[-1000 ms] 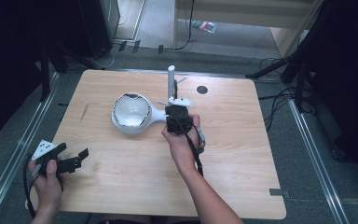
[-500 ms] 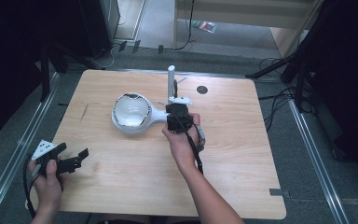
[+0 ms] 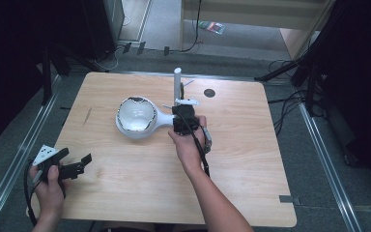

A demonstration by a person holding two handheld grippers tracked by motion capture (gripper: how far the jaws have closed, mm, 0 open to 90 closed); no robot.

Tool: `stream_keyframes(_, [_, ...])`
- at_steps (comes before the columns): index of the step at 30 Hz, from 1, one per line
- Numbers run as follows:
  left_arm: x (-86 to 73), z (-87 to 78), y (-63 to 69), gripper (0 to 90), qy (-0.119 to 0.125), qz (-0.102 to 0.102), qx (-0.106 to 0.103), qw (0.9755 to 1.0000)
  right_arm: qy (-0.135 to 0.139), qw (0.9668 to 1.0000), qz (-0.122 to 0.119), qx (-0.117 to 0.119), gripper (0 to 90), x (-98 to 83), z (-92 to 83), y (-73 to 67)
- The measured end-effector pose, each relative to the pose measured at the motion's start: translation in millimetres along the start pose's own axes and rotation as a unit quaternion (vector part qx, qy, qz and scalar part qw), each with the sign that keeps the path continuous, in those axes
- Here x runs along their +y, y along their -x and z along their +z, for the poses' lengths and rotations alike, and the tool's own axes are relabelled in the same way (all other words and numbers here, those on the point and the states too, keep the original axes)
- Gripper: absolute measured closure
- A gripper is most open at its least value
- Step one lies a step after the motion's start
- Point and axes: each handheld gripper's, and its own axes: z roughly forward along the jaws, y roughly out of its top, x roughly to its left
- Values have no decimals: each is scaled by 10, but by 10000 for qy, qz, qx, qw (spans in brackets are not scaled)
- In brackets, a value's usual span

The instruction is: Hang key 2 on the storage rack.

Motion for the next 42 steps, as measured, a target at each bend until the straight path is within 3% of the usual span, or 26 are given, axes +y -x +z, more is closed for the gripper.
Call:
stream_keyframes(7, [2,3,2,11,-13,9,8,10000,-61,10000,35,46,889,-21,113,16])
stream_keyframes(10, [1,0,3,11,-12,19,11,10000,-88,9997,60,217,852,-25,158,19])
stream_keyframes(15, [-1,-2,5,11,-3,15,3,10000,75,9982,-105,588,613,-38,200,49])
stream_keyframes(19, [0,-1,6,11,-16,23,-1,10000,275,9977,-365,501,444,-82,177,71])
stream_keyframes(24, [0,0,7,11,-19,31,0,10000,205,9971,-272,682,254,-125,97,153])
stream_keyframes(26, [0,-1,4,11,-13,23,-20,10000,154,9968,-312,716,133,-145,58,184])
stream_keyframes(27, [0,-1,1,11,-15,18,-26,10000,124,9971,-325,681,115,-159,37,201])
stream_keyframes(31, [1,1,3,11,-21,27,-30,10000,205,9951,-291,920,1,-224,-73,307])
stream_keyframes(34, [1,3,5,11,-24,28,-31,10000,334,9936,-406,997,0,-285,-156,394])
stream_keyframes(42, [-1,-3,7,11,-8,35,-27,10000,417,9947,-274,894,0,-410,-281,686])
